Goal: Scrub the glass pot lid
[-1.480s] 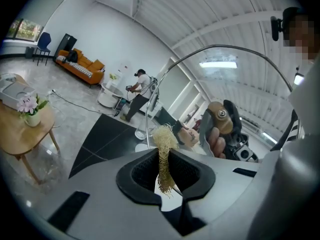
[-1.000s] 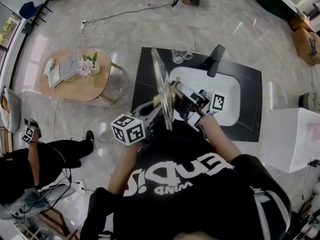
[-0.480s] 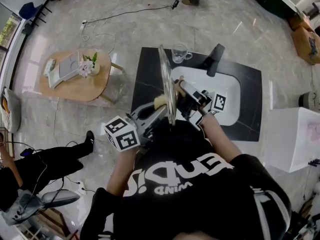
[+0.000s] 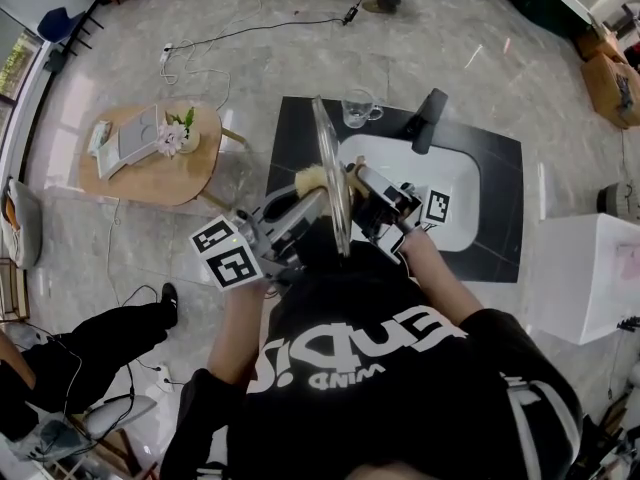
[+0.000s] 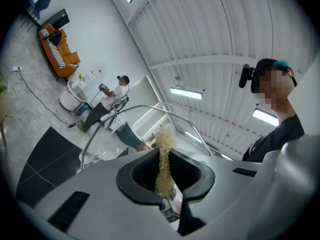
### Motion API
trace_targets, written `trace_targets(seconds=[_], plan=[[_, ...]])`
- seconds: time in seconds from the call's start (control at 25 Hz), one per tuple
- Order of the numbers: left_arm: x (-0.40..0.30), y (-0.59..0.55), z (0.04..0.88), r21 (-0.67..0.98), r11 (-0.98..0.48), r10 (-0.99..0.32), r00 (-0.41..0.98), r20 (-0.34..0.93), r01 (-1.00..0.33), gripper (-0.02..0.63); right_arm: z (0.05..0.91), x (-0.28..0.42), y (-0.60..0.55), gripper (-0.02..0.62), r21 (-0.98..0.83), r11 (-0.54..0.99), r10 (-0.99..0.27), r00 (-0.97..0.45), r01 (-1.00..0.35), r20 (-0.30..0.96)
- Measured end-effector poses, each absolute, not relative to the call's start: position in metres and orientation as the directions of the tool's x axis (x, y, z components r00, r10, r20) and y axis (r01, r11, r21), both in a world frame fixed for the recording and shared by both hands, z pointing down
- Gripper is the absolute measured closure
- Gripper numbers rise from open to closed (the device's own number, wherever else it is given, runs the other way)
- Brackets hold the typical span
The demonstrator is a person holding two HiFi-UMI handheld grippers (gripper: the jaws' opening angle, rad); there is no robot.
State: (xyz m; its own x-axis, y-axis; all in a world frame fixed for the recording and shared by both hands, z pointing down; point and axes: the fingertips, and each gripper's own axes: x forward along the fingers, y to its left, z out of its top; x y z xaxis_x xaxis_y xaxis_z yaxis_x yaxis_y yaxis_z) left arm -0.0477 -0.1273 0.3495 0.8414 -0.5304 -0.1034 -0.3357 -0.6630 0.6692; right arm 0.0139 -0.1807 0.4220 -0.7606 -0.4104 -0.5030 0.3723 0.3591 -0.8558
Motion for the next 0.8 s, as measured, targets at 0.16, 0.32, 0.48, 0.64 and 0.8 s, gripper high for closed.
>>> trace_targets(seconds=[0.16,0.32,0.48,0.64,0.8], plan=[[-0.056,-0.142,0.338,0.653,-0.673,-0.548,0.827,-0.125,-0.347,0.552,0.421,0.01,-0.177,0.422,-0.854,0.359,-0.398,-0.767,0.375,-0.504],[-0.064,-0.155,0.334,0.655,-0.667,-0.574,0.805,-0.148,-0.355,0.552,0.422,0.007,-0.172,0.422,-0.854,0.357,-0.386,-0.773,0.378,-0.503],[-0.069,-0.169,0.336,0.673,-0.648,-0.596,0.787,-0.157,-0.357,0.552,0.421,0.006,-0.169,0.422,-0.854,0.36,-0.373,-0.781,0.376,-0.501],[-0.078,-0.186,0.341,0.697,-0.616,-0.626,0.765,-0.151,-0.366,0.552,0.418,0.002,-0.168,0.422,-0.853,0.361,-0.356,-0.789,0.378,-0.5],[-0.082,-0.196,0.351,0.712,-0.592,-0.642,0.755,-0.133,-0.378,0.552,0.416,0.0,-0.165,0.422,-0.849,0.364,-0.342,-0.792,0.384,-0.505]])
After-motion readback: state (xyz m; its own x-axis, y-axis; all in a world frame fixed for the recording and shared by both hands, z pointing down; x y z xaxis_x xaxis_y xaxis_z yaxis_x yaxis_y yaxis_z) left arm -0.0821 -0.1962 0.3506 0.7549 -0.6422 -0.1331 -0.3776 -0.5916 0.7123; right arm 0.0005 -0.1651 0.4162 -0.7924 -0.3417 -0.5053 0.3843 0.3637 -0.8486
